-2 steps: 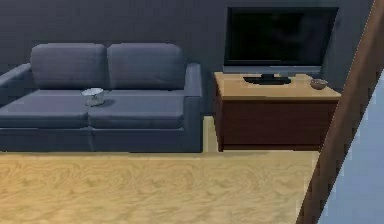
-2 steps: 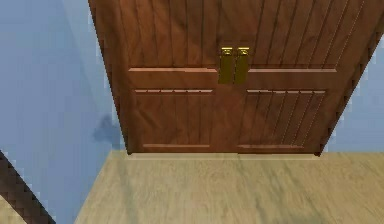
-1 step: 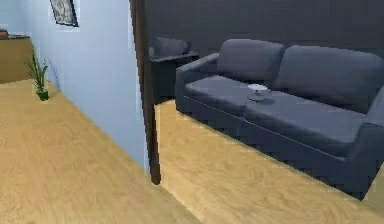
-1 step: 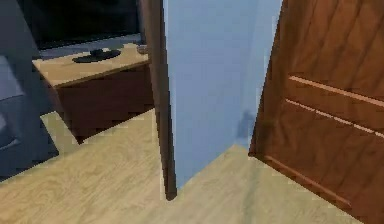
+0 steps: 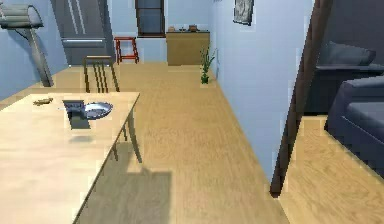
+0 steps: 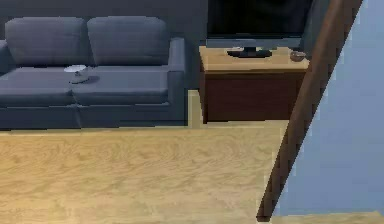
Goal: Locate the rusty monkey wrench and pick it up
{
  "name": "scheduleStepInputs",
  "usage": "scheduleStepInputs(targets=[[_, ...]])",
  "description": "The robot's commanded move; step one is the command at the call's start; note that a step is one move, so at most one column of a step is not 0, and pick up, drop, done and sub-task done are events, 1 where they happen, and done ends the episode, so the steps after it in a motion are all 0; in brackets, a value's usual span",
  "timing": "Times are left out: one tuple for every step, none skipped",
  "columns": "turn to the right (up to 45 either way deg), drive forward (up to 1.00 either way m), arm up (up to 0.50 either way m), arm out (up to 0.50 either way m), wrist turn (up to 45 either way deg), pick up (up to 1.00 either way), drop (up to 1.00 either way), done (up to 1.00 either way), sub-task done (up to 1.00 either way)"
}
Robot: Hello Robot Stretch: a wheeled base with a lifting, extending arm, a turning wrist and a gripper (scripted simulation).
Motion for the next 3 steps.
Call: scheduleStepInputs(targets=[[0.0, 1.00, 0.00, 0.00, 0.0, 0.00, 0.00, 0.00, 0.00], [0.0, 1.00, 0.00, 0.00, 0.0, 0.00, 0.00, 0.00, 0.00], [-27.0, 0.00, 0.00, 0.00, 0.0, 0.00, 0.00, 0.00, 0.00]])
